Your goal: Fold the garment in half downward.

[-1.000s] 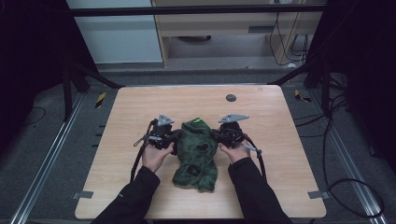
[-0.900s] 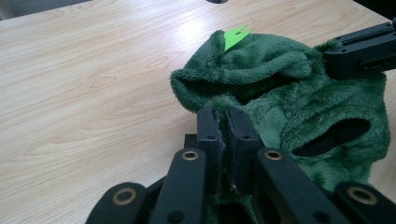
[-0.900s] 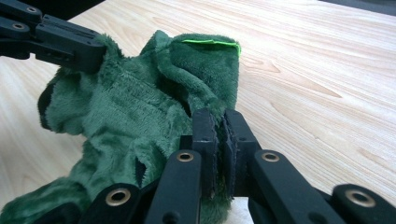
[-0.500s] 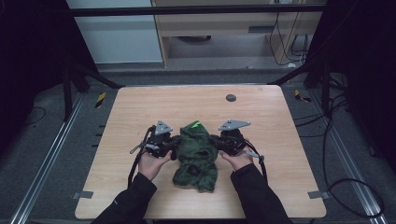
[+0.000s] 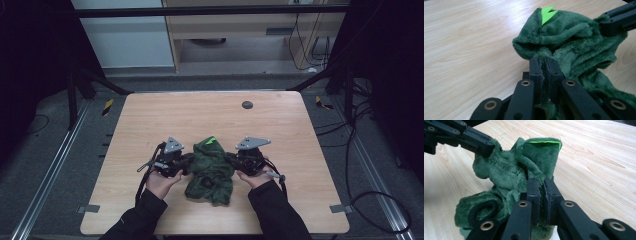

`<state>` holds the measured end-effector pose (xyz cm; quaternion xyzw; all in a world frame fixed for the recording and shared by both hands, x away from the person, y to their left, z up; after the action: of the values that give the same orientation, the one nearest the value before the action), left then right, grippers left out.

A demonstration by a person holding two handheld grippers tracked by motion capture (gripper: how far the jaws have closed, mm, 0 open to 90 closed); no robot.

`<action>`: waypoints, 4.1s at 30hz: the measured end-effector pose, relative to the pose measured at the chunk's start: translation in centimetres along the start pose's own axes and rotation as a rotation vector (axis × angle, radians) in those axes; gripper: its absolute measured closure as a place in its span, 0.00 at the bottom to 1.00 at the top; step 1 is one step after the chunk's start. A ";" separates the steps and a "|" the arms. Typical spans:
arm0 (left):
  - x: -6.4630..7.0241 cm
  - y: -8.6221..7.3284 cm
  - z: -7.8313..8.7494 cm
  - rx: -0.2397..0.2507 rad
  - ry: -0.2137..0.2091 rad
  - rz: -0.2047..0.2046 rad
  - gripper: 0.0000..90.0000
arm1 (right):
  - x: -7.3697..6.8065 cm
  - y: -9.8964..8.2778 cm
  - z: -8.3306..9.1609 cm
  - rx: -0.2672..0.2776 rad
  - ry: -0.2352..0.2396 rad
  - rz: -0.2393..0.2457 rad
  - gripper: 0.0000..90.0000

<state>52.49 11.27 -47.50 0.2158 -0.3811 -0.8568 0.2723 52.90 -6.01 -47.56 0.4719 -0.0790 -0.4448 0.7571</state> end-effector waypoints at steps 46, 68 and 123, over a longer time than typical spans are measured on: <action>4.6 -5.1 1.9 -0.054 -0.083 0.084 0.94 | -3.2 -6.3 1.1 -0.096 0.078 -0.045 0.92; 5.8 -6.6 1.0 -0.108 -0.116 0.078 0.94 | -2.7 -8.5 0.5 -0.148 0.046 -0.057 0.90; -2.1 -1.7 -1.4 0.001 0.033 0.095 1.00 | 1.9 -0.8 -1.2 0.012 -0.055 -0.122 1.00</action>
<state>54.42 12.83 -49.39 0.2119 -0.3867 -0.8390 0.3189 54.20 -6.79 -49.40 0.4679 -0.0735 -0.5022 0.7235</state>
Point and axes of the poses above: each handheld gripper's, and its own axes: z roughly backward along the jaws, y roughly out of its top, x roughly to its right, the point moved 8 cm from there along -z, roughly forward along the jaws, and after that the axes turned 15 degrees about -z, right-handed, at the moved point
